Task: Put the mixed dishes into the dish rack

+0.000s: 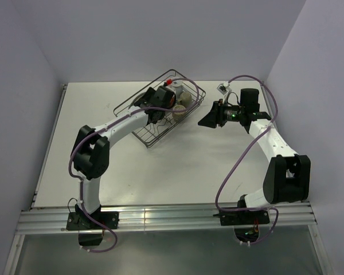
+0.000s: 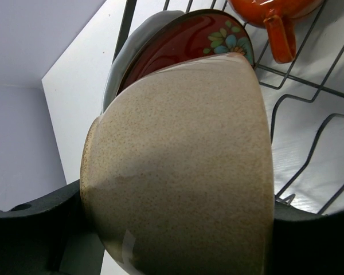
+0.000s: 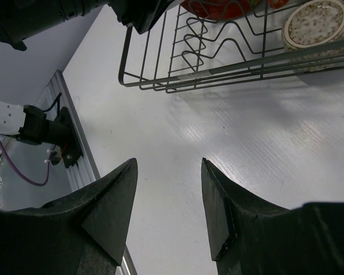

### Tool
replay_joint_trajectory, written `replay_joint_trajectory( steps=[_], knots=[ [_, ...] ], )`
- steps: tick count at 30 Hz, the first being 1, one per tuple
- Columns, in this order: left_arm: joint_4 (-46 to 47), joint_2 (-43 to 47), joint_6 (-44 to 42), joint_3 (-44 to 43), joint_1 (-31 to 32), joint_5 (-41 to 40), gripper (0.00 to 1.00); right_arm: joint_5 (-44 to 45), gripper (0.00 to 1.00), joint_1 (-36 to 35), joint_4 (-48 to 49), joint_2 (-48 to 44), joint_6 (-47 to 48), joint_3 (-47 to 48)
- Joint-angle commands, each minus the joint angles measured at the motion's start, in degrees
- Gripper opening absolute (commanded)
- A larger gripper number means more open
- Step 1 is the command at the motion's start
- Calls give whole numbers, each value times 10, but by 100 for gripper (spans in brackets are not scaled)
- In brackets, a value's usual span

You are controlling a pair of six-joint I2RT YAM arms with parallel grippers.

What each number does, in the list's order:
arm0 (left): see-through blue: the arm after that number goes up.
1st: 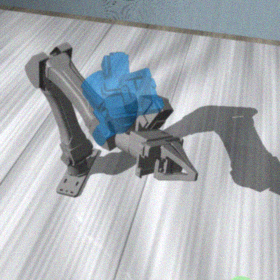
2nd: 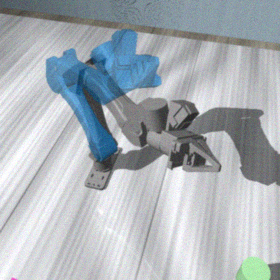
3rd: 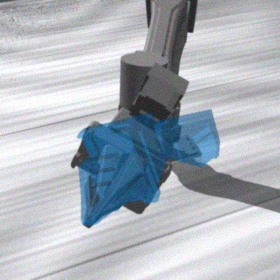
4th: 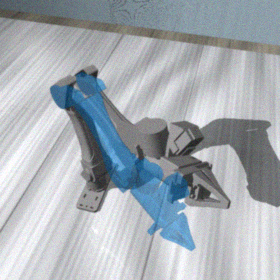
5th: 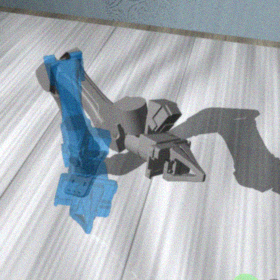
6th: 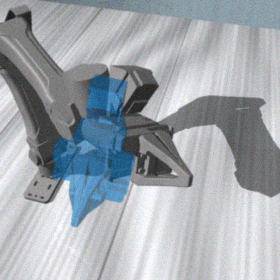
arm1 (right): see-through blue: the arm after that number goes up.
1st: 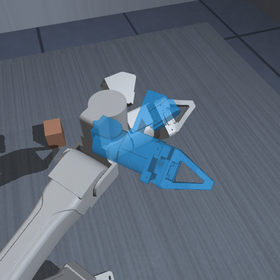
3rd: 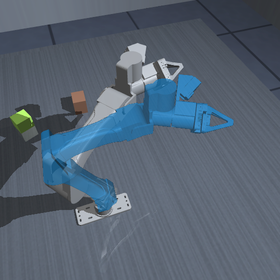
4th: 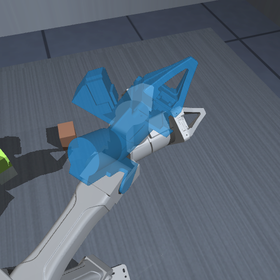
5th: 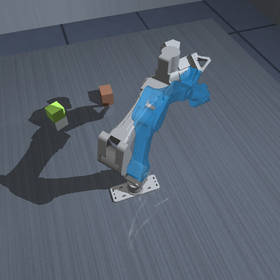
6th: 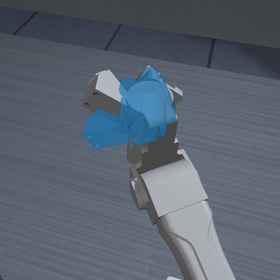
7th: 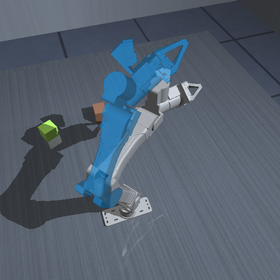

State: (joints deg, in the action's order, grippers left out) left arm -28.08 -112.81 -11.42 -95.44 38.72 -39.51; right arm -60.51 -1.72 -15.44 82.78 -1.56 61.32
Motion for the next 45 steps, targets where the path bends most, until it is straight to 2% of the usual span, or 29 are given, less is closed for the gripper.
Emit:
replay_joint_trajectory(
  steps=[1,20,30,34,45],
  knots=[
    [52,11,-24,-4,3,-43,16,-7,56,5,22,3,9,-9],
    [51,-21,-33,23,3,-45,20,-9,56,6,23,11,9,-9],
    [40,-38,-30,6,3,-29,28,-13,56,7,27,10,9,-11],
    [31,-43,-20,-3,3,-14,34,-15,56,7,27,8,9,-11],
    [-26,-51,17,-55,-19,45,39,-30,56,12,32,-4,3,-15]
  ],
)
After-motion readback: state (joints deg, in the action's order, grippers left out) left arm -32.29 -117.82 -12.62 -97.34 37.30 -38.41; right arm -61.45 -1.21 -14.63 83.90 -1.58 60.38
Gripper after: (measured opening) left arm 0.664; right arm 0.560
